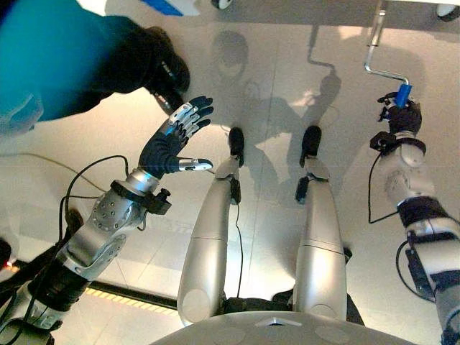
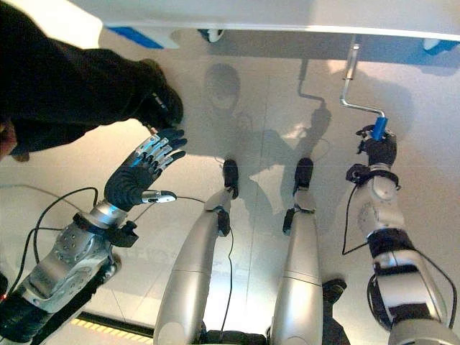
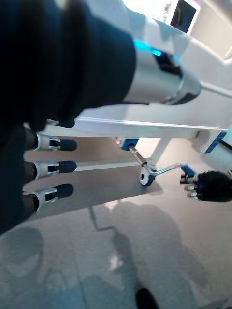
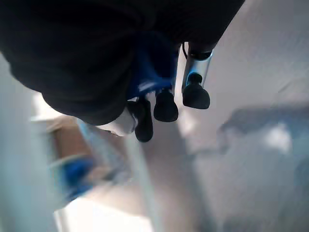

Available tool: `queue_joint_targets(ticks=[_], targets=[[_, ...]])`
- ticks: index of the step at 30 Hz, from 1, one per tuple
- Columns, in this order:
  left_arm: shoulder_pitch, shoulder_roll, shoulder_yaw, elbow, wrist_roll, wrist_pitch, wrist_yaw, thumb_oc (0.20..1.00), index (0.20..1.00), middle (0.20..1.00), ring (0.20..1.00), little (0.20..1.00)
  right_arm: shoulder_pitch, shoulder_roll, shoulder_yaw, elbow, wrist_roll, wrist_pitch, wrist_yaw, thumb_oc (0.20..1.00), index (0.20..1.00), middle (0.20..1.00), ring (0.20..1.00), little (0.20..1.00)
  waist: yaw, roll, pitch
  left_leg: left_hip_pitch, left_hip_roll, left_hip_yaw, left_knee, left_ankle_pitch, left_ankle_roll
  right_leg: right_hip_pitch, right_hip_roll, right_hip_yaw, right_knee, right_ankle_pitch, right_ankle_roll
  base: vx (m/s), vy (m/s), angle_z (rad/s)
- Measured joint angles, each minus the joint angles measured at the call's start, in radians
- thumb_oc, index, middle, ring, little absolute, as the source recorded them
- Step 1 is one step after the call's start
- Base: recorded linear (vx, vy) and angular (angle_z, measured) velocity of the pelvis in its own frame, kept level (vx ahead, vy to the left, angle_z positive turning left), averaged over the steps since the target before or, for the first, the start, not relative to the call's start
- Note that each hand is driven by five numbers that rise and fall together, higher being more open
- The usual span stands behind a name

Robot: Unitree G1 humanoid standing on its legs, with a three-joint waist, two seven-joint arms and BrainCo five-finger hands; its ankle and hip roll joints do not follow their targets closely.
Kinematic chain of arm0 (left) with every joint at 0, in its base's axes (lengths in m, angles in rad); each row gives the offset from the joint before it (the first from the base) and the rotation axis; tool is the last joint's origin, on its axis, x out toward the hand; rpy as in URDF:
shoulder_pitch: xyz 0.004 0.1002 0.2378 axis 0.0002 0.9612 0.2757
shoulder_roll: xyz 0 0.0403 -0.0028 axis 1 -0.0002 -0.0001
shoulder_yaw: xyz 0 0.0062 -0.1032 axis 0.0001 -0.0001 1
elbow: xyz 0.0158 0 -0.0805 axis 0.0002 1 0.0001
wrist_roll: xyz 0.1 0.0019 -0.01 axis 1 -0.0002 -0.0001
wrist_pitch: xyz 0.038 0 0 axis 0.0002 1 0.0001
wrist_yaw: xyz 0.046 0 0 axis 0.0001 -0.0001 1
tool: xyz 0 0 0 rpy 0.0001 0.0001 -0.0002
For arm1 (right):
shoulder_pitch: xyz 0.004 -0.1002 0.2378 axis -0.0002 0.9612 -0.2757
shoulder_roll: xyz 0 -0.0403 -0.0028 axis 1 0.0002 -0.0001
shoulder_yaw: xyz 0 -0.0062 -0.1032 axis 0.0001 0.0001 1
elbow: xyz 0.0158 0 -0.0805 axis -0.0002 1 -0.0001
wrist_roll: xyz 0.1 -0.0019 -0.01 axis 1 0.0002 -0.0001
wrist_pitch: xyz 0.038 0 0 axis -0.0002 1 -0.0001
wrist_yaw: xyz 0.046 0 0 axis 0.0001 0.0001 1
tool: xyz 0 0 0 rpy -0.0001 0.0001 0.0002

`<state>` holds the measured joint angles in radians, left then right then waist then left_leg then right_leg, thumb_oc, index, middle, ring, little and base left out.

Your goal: Raise the hospital bed

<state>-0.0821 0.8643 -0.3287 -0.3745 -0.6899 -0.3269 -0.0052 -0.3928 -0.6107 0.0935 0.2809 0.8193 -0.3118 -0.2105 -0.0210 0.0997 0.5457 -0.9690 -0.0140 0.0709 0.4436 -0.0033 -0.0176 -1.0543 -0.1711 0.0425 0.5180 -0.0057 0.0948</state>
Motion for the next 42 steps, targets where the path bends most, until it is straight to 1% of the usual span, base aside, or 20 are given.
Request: queue_joint_targets(ticks=[2,3,6,11,12,14,15,16,17,18,19,20,22,25,31,34,36,38,39,42], targets=[[0.002,0.002,0.015,-0.023,0.002,0.001,0.004,1.000,1.000,1.000,1.000,1.000,0.048,0.014,0.001,-0.084,0.001,0.000,0.013,0.200,0.200,0.200,0.200,0.200,0.003,-0.004,0.000,0.000,0.007,-0.001,0.000,-0.004,-0.004,0.001,0.007,-0.001,0.000,-0.004,-0.004,0.00,-0.009,-0.03],[0.019,0.001,0.039,-0.040,0.008,0.007,0.007,1.000,1.000,1.000,1.000,1.000,0.090,0.015,0.011,-0.162,0.036,0.003,0.027,0.200,0.200,0.200,0.200,0.200,0.006,-0.006,0.000,-0.001,0.009,-0.005,0.001,-0.006,-0.006,0.001,0.009,-0.004,0.000,-0.007,-0.005,0.00,0.000,0.00],[0.050,0.016,0.063,-0.041,0.009,0.011,0.016,1.000,1.000,1.000,1.000,1.000,0.112,0.009,0.035,-0.209,0.077,0.004,0.049,0.200,0.200,0.200,0.200,0.200,0.004,-0.024,0.000,0.005,0.009,-0.006,0.002,-0.011,-0.006,0.010,0.009,-0.007,-0.001,-0.010,-0.005,0.00,0.000,0.00],[0.086,0.047,0.082,-0.040,0.009,0.012,0.027,1.000,1.000,1.000,1.000,1.000,0.114,-0.006,0.075,-0.227,0.136,0.004,0.048,0.200,0.200,0.200,0.200,0.200,0.004,-0.038,-0.001,0.006,0.007,-0.017,0.005,-0.011,-0.005,0.024,0.004,-0.021,-0.005,-0.012,-0.002,0.01,0.013,0.06],[0.087,0.051,0.080,-0.040,0.009,0.011,0.028,1.000,1.000,1.000,1.000,1.000,0.099,-0.002,0.089,-0.228,0.147,0.004,0.038,0.200,0.200,0.200,0.200,0.200,0.006,-0.048,-0.001,0.005,0.007,-0.020,0.005,-0.010,-0.004,0.026,0.002,-0.025,-0.007,-0.012,-0.002,0.00,0.009,0.04],[0.087,0.052,0.075,-0.040,0.010,0.012,0.028,1.000,1.000,1.000,1.000,1.000,0.095,0.003,0.117,-0.232,0.158,0.000,0.028,0.200,0.200,0.200,0.200,0.200,0.001,-0.055,-0.002,0.005,0.007,-0.020,0.007,-0.010,-0.004,0.027,0.002,-0.026,-0.009,-0.012,-0.002,0.01,0.012,0.02],[0.087,0.052,0.077,-0.039,0.009,0.010,0.032,1.000,1.000,1.000,1.000,1.000,0.074,-0.008,0.145,-0.237,0.165,-0.002,0.020,0.200,0.200,0.200,0.200,0.200,0.008,-0.057,-0.002,0.003,0.006,-0.022,0.008,-0.010,-0.004,0.028,0.000,-0.028,-0.010,-0.011,-0.001,0.00,0.000,0.00],[0.086,0.052,0.076,-0.039,0.009,0.010,0.035,1.000,1.000,1.000,1.000,1.000,0.063,-0.017,0.167,-0.241,0.171,-0.002,0.020,0.200,0.200,0.200,0.200,0.200,0.002,-0.059,-0.001,0.003,0.006,-0.022,0.008,-0.010,-0.004,0.028,0.001,-0.029,-0.010,-0.011,-0.001,0.00,0.000,0.00],[0.085,0.052,0.076,-0.039,0.010,0.010,0.035,1.000,1.000,1.000,1.000,1.000,0.059,-0.017,0.177,-0.243,0.179,-0.002,0.019,0.200,0.200,0.200,0.200,0.200,-0.007,-0.061,-0.001,0.002,0.007,-0.023,0.009,-0.010,-0.004,0.028,0.001,-0.030,-0.010,-0.011,-0.001,0.00,0.000,0.00],[0.089,0.052,0.081,-0.040,0.009,0.010,0.036,1.000,1.000,1.000,1.000,1.000,0.051,-0.021,0.190,-0.246,0.189,-0.005,0.017,0.200,0.200,0.200,0.200,0.200,0.004,-0.061,0.000,0.000,0.007,-0.026,0.007,-0.010,-0.004,0.029,0.000,-0.034,-0.012,-0.011,-0.002,0.00,0.000,0.00],[0.089,0.051,0.081,-0.039,0.010,0.010,0.039,1.000,1.000,1.000,1.000,1.000,0.040,-0.023,0.209,-0.248,0.197,-0.006,0.015,0.200,0.200,0.200,0.200,0.200,0.004,-0.062,0.000,-0.002,0.007,-0.029,0.007,-0.010,-0.005,0.029,-0.002,-0.038,-0.013,-0.011,-0.003,0.00,0.000,0.00],[0.084,0.045,0.080,-0.039,0.010,0.010,0.046,1.000,1.000,1.000,1.000,1.000,0.005,-0.020,0.258,-0.249,0.216,-0.007,0.006,0.200,0.200,0.200,0.200,0.200,0.004,-0.062,0.000,-0.004,0.009,-0.033,0.006,-0.009,-0.006,0.030,-0.002,-0.043,-0.017,-0.009,-0.005,0.00,0.000,0.00],[0.080,0.048,0.082,-0.039,0.010,0.010,0.048,1.000,1.000,1.000,1.000,1.000,-0.019,0.004,0.287,-0.249,0.235,-0.007,-0.003,0.200,0.200,0.200,0.200,0.200,0.012,-0.062,0.000,-0.007,0.008,-0.042,0.002,-0.006,-0.010,0.029,0.001,-0.051,-0.017,-0.010,-0.007,0.02,0.007,0.07],[0.079,0.048,0.083,-0.034,0.010,0.010,0.055,1.000,1.000,1.000,1.000,1.000,-0.041,0.008,0.315,-0.246,0.235,-0.007,-0.032,0.200,0.200,0.200,0.200,0.200,0.013,-0.062,0.000,-0.011,0.007,-0.048,0.002,-0.002,-0.010,0.030,0.000,-0.058,-0.017,-0.010,-0.008,0.02,0.020,0.07],[0.069,0.043,0.096,-0.030,0.010,0.009,0.068,1.000,1.000,1.000,1.000,1.000,-0.109,0.003,0.384,-0.200,0.235,0.005,-0.071,0.200,0.200,0.200,0.200,0.200,0.021,-0.061,0.000,-0.011,0.008,-0.062,0.003,0.004,-0.015,0.036,-0.004,-0.070,-0.016,-0.008,-0.012,0.01,0.017,0.02],[0.062,0.043,0.098,-0.029,0.010,0.008,0.076,1.000,1.000,1.000,1.000,1.000,-0.129,-0.006,0.399,-0.168,0.230,0.016,-0.078,0.200,0.200,0.200,0.200,0.200,0.041,-0.060,0.000,-0.009,0.007,-0.075,0.001,0.011,-0.022,0.042,-0.003,-0.082,-0.016,-0.008,-0.018,0.01,0.017,0.05],[0.062,0.045,0.098,-0.028,0.010,0.008,0.079,1.000,1.000,1.000,1.000,1.000,-0.175,-0.003,0.431,-0.115,0.226,0.026,-0.089,0.200,0.200,0.200,0.200,0.200,0.043,-0.060,0.000,-0.007,0.009,-0.078,-0.003,0.018,-0.024,0.046,-0.003,-0.091,-0.015,-0.007,-0.022,0.00,0.026,0.09],[0.059,0.045,0.097,-0.023,0.010,0.007,0.080,1.000,1.000,1.000,1.000,1.000,-0.202,0.016,0.439,-0.071,0.218,0.033,-0.091,0.200,0.200,0.200,0.200,0.200,0.052,-0.059,0.000,-0.005,0.010,-0.081,-0.009,0.021,-0.026,0.046,-0.002,-0.093,-0.016,-0.005,-0.025,0.00,0.011,0.03],[0.045,0.045,0.091,-0.014,0.010,0.007,0.081,1.000,1.000,1.000,1.000,1.000,-0.244,0.033,0.455,0.004,0.195,0.038,-0.091,0.200,0.200,0.200,0.200,0.200,0.062,-0.059,-0.001,-0.002,0.011,-0.085,-0.011,0.024,-0.029,0.047,-0.001,-0.094,-0.015,-0.004,-0.027,0.00,0.038,0.00],[0.035,0.048,0.091,-0.008,0.009,-0.003,0.085,1.000,1.000,1.000,1.000,1.000,-0.339,0.102,0.475,0.172,0.158,0.059,-0.091,0.200,0.200,0.200,0.200,0.200,0.070,-0.058,-0.001,-0.001,0.011,-0.094,-0.018,0.034,-0.037,0.048,0.001,-0.098,-0.017,0.000,-0.033,0.00,0.030,0.03]])
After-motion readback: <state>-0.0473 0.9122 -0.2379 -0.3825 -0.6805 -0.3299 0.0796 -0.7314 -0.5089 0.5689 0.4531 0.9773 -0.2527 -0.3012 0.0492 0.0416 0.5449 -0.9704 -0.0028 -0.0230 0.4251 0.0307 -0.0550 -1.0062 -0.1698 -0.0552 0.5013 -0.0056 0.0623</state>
